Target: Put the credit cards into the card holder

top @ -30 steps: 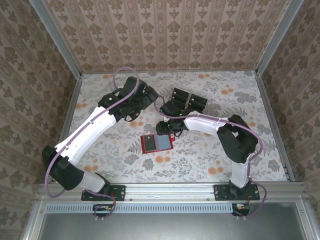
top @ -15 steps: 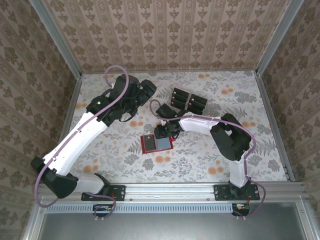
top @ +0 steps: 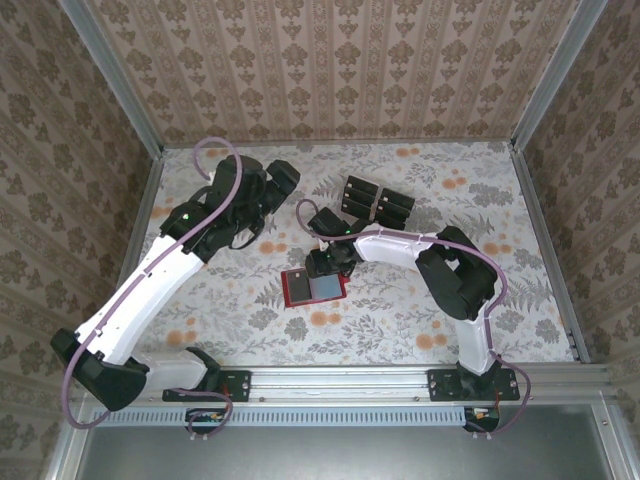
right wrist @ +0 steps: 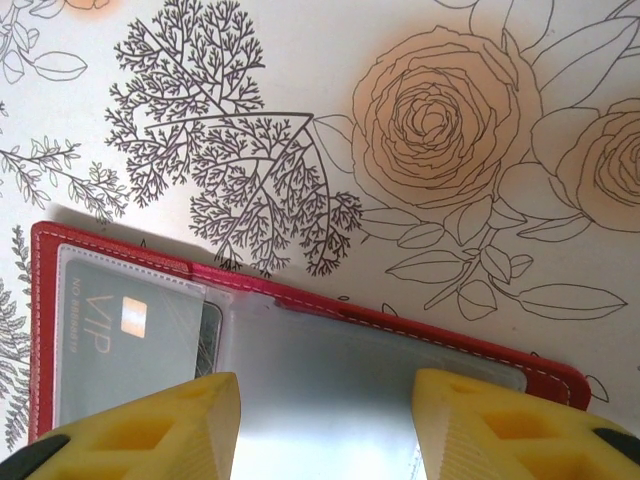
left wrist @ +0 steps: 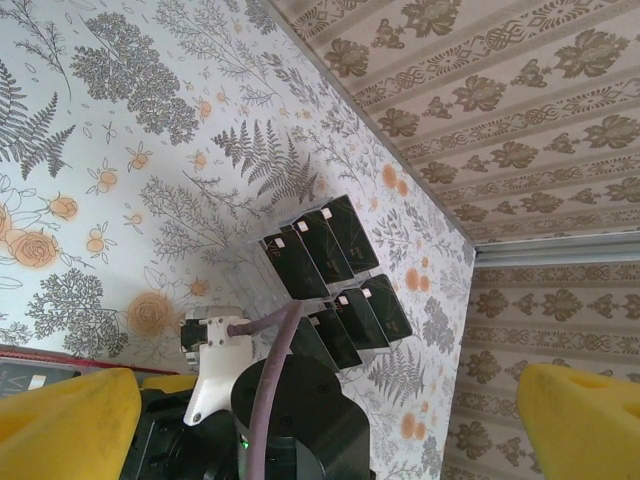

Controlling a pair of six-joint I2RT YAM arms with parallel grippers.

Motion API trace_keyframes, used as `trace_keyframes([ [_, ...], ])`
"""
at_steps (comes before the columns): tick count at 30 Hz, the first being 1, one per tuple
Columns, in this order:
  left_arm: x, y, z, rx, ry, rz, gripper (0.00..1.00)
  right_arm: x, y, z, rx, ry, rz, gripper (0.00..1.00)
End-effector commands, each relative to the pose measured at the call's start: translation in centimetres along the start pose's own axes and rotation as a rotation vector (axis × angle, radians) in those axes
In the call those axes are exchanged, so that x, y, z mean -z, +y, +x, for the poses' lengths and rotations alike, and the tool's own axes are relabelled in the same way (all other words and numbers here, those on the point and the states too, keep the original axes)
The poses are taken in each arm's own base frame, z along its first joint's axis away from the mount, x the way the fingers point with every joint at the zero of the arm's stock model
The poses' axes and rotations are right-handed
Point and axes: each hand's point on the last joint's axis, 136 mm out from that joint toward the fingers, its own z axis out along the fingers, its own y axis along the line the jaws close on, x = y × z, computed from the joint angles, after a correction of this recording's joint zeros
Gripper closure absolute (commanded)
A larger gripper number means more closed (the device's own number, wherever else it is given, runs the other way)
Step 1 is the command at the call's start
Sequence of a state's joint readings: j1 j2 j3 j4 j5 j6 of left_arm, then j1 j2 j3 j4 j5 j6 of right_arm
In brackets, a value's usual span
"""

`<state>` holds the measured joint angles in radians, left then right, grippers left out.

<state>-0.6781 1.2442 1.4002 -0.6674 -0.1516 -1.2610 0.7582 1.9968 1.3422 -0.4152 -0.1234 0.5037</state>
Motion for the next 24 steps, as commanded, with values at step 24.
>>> trace_keyframes([
  [24,-2.9,16.8,0.6,-0.102,0.057,-0.146,0.0,-2.3,2.9,1.8,-0.164,0.065,-0.193,0.5],
])
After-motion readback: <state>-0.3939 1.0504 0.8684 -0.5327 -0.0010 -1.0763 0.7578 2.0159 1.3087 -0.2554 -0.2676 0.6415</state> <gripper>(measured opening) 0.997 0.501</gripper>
